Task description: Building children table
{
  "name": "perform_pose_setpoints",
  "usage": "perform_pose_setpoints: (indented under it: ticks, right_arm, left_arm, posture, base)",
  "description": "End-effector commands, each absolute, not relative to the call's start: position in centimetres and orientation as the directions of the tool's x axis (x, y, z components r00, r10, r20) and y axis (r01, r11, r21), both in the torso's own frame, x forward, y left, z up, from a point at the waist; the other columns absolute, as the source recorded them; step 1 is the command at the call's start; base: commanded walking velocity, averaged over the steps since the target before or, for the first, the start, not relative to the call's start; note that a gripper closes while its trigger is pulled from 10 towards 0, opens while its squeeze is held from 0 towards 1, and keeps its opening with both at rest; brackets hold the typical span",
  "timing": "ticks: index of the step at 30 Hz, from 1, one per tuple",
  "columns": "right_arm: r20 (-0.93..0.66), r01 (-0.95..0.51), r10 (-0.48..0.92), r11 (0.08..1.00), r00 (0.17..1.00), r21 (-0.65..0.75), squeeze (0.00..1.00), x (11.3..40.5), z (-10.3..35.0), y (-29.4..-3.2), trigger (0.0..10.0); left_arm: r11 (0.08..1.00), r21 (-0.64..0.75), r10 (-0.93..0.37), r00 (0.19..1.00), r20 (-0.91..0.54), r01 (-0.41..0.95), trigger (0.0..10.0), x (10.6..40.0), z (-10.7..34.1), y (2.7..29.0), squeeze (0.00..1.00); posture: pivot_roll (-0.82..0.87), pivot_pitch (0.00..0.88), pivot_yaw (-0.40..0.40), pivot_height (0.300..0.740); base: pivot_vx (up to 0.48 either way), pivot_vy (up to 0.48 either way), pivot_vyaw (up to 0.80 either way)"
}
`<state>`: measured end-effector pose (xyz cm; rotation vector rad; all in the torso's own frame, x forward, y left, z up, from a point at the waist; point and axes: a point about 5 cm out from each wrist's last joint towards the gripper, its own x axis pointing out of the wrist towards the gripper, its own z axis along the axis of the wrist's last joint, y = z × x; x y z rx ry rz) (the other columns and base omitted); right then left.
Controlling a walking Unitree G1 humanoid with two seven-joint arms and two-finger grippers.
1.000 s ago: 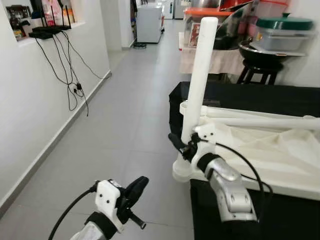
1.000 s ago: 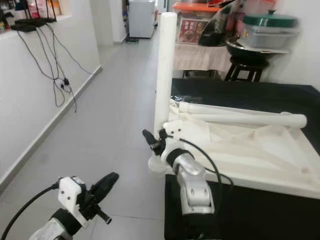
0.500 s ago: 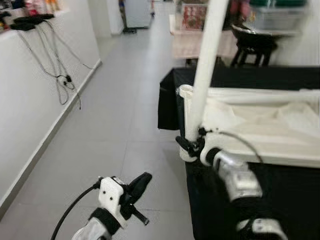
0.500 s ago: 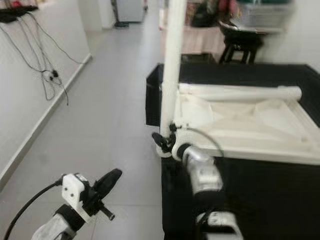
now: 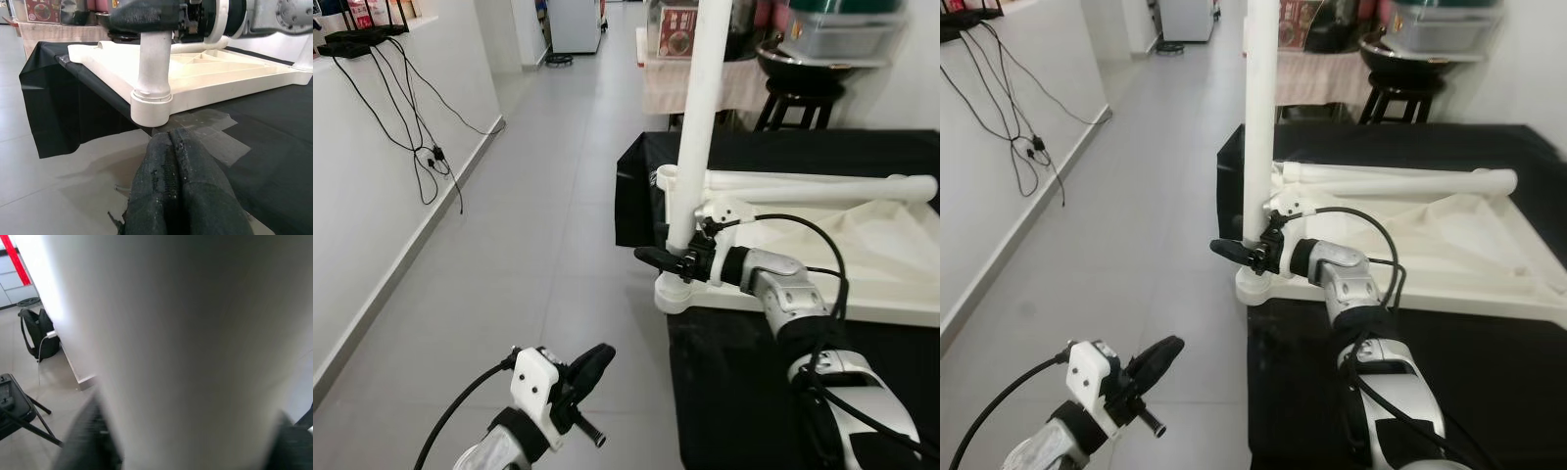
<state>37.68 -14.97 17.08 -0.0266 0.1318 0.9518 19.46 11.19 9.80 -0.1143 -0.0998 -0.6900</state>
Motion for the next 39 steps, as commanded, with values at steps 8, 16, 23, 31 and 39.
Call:
perform_pose_setpoints:
  ticks: [8,16,23,31,39]
  right_arm:
    - [-0.079,-0.855,0.855,0.517,0.512,0.05,0.0,37.5,17.0,-15.6,0.0]
    - [-0.19,-0.334,0.347,0.937,0.918,0.098,0.0,34.5,11.0,-13.2,0.0]
    - [-0.195,-0.36,0.364,0.931,0.911,0.06,0.0,32.8,10.2,-10.7,0.0]
    - [-0.189,-0.388,0.39,0.92,0.901,0.052,0.89,33.5,10.9,-10.8,10.0]
    - [-0.032,-0.684,0.688,0.725,0.725,0.082,1.0,34.6,16.3,-9.2,10.0]
  left_arm:
    - [0.765,-0.066,-0.632,0.766,0.115,0.641,10.0,19.4,9.6,11.3,0.0]
    - [0.776,-0.078,-0.616,0.778,0.122,0.626,10.0,19.2,9.8,11.7,0.0]
    - [0.766,-0.089,-0.625,0.77,0.127,0.636,10.0,19.8,9.8,11.7,0.0]
    - [0.793,-0.093,-0.587,0.796,0.149,0.602,10.0,20.1,10.0,11.8,0.0]
    - [0.784,-0.093,-0.599,0.787,0.152,0.614,10.0,20.6,10.1,11.6,0.0]
  posture:
    - [0.07,0.0,-0.016,0.74]
    - [0.03,0.0,-0.016,0.74]
    - [0.02,0.0,-0.017,0.74]
    - [0.03,0.0,-0.029,0.74]
    - [0.02,0.0,-0.019,0.74]
  base:
    - [0.0,0.0,0.0]
    - [0.0,0.0,0.0]
    - [0.0,0.0,0.0]
    - [0.0,0.0,0.0]
    - [0.0,0.0,0.0]
